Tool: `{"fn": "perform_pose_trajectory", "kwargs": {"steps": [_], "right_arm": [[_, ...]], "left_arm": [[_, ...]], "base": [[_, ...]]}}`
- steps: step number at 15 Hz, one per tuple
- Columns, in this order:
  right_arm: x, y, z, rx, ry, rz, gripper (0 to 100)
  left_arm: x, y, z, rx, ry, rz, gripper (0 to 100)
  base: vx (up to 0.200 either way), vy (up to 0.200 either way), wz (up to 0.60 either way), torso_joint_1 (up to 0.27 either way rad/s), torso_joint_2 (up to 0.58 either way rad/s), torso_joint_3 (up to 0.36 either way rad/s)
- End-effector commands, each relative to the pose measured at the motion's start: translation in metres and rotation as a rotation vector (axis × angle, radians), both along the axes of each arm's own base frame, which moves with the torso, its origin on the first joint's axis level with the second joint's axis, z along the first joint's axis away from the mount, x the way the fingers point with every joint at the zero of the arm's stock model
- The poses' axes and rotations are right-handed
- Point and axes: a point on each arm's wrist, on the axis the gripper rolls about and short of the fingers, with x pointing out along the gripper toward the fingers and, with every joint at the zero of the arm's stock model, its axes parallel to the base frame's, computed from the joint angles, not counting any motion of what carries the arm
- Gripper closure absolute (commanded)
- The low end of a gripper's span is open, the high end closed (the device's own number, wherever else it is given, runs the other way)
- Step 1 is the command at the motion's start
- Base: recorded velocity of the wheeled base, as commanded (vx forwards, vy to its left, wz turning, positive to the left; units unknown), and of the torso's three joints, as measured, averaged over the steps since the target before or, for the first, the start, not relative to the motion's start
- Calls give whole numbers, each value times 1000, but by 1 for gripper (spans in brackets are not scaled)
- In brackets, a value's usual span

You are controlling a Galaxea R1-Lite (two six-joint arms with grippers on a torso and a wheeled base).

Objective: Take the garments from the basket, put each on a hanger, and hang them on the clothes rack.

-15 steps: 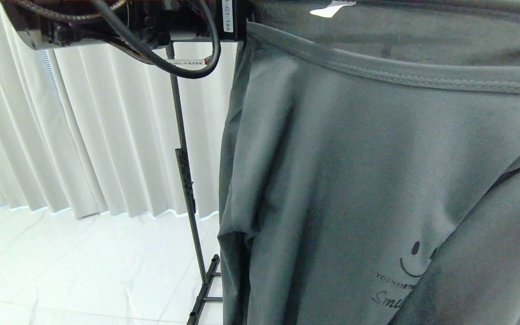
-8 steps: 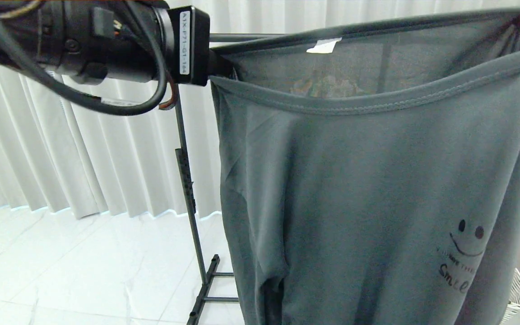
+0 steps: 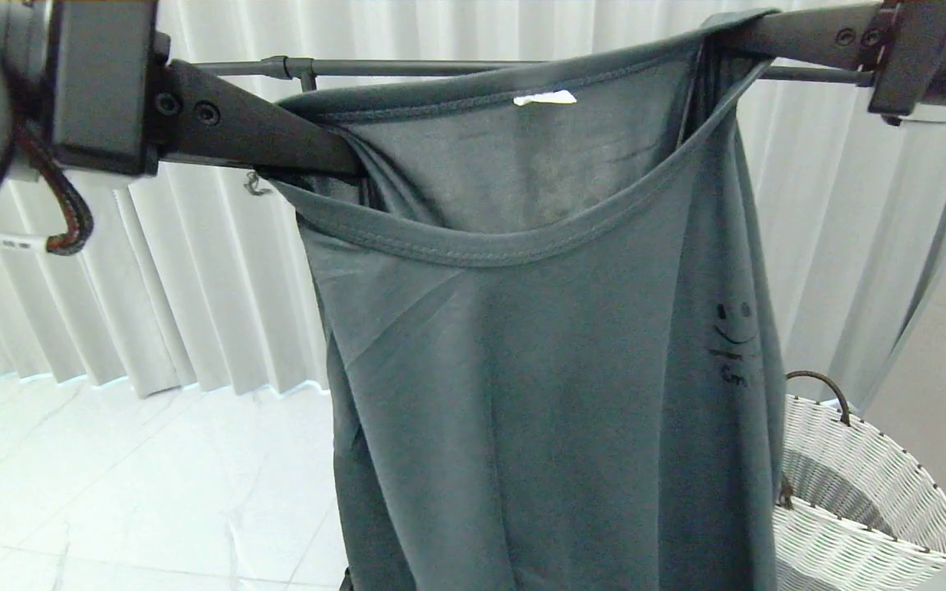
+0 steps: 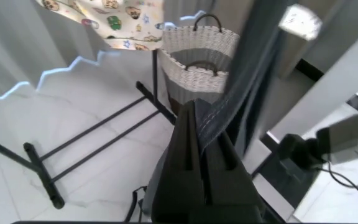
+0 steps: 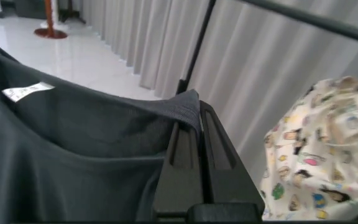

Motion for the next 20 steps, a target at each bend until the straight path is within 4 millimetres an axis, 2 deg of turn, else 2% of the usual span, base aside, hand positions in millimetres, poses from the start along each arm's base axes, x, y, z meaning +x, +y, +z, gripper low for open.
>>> {"fn": "perform_pose_trajectory", "kwargs": {"steps": [1, 6, 9, 12, 14, 16, 18, 20], "right_arm": [[13, 23, -11, -23, 30, 18, 100], [19, 21, -13, -22, 30, -22, 100], [21, 0, -12, -22, 31, -135, 100], [4, -33, -2, -38, 57, -221, 100], [-17, -49, 5, -68, 107, -239, 100], [-33, -57, 7, -88, 138, -235, 100], [-54, -61, 1, -131, 200, -159, 100], [-55, -58, -1, -140, 201, -135, 100]], "left_arm": [[-14, -1, 3, -9, -9, -55, 100], [-18, -3, 1, -2, -1, -77, 100], [-15, -5, 0, 16, -16, -79, 100], [8, -8, -3, 149, -152, -93, 100], [38, -27, 1, 153, -286, -97, 100], [54, -40, 3, 121, -343, -87, 100], [61, -44, 1, 137, -369, -91, 100], [61, -42, 2, 140, -373, -86, 100]], "base": [[0, 0, 0, 0, 0, 0], [0, 0, 0, 0, 0, 0], [0, 0, 0, 0, 0, 0], [0, 0, 0, 0, 0, 0], [0, 0, 0, 0, 0, 0], [0, 0, 0, 0, 0, 0], [0, 0, 0, 0, 0, 0], [0, 0, 0, 0, 0, 0]]}}
